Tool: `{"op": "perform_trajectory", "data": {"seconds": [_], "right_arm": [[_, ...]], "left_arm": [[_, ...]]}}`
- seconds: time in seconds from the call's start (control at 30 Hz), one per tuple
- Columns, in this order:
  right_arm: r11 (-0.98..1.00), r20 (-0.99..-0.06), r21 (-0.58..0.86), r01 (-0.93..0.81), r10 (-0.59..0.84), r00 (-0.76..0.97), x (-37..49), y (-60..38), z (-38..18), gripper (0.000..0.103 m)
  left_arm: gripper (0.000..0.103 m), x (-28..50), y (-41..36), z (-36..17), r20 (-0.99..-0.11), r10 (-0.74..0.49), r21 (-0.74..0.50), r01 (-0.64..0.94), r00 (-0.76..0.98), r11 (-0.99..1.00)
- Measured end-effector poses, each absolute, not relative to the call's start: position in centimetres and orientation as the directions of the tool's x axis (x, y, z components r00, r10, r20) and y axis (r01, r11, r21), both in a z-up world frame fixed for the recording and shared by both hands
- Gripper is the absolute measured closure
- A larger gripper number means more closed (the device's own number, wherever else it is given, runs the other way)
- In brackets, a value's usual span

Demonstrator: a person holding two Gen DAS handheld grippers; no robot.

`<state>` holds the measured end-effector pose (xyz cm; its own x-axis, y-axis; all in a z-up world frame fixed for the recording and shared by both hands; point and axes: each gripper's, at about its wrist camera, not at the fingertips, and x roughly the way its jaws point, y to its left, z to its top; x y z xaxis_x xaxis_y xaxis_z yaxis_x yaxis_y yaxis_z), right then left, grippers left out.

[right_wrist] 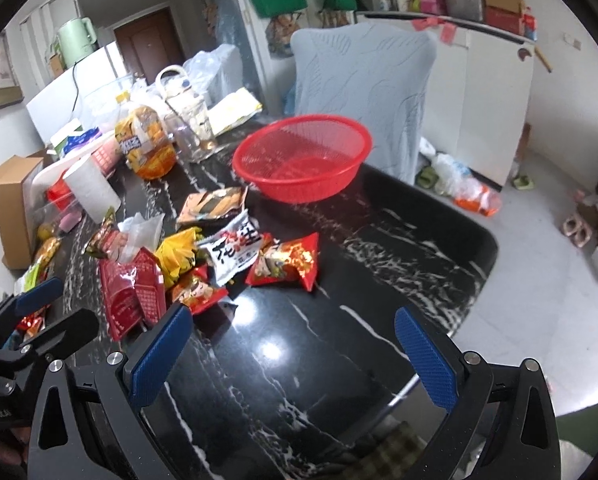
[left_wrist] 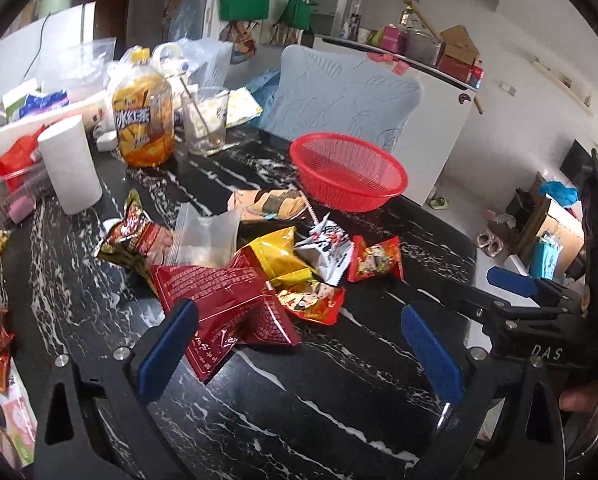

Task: Organize snacks
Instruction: 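Grasp the large red snack bag with the left tool while the right tool grasps the red-gold cartoon packet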

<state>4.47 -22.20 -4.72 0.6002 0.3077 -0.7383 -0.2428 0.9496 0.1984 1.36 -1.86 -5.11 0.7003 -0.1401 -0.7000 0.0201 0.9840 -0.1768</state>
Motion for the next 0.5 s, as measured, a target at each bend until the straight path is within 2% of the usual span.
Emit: {"op": "perform_trajectory", "data": {"seconds": [0.5], "right_arm": [[0.913, -0.769, 0.201, -0.354, 0.371, 0.521, 8.5, -19.6, -8.5, 0.0]], "left_arm": [[0.0, 5.2, 1.5, -9.0, -0.775, -0.029, -0.181, -0.178, 0.631, 0.967]]}}
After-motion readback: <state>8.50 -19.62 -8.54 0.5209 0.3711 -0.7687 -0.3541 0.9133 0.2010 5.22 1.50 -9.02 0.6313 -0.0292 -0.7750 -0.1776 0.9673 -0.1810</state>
